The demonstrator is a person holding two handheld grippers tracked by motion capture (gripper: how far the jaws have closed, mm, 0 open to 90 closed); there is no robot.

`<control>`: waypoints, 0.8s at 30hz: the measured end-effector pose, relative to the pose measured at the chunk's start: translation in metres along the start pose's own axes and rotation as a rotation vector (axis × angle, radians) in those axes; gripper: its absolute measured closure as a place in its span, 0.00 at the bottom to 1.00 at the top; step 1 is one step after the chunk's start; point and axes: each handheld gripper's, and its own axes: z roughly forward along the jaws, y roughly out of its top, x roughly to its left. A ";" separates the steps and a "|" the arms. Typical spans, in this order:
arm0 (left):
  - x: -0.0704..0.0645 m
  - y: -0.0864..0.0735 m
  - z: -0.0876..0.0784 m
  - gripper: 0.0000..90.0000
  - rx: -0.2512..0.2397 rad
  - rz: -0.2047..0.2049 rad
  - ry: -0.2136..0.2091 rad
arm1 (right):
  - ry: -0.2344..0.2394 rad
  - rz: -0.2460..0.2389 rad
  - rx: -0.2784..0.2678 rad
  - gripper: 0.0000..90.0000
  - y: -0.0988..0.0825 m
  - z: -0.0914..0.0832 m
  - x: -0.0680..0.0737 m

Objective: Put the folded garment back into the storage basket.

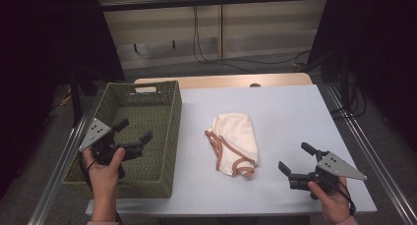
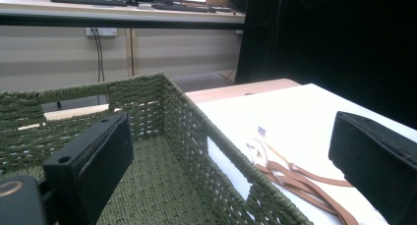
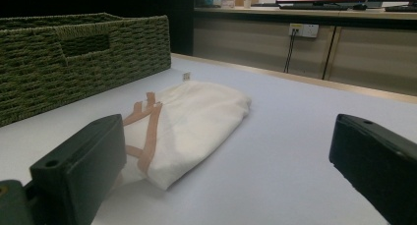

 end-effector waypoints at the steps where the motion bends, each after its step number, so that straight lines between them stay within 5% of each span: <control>1: 0.000 0.000 0.000 0.04 0.000 -0.005 0.002 | 0.008 -0.002 -0.004 0.00 0.000 0.000 0.000; 24: -0.010 0.012 0.017 0.04 0.011 -0.019 -0.043 | 0.005 0.001 0.003 0.01 -0.001 0.000 0.001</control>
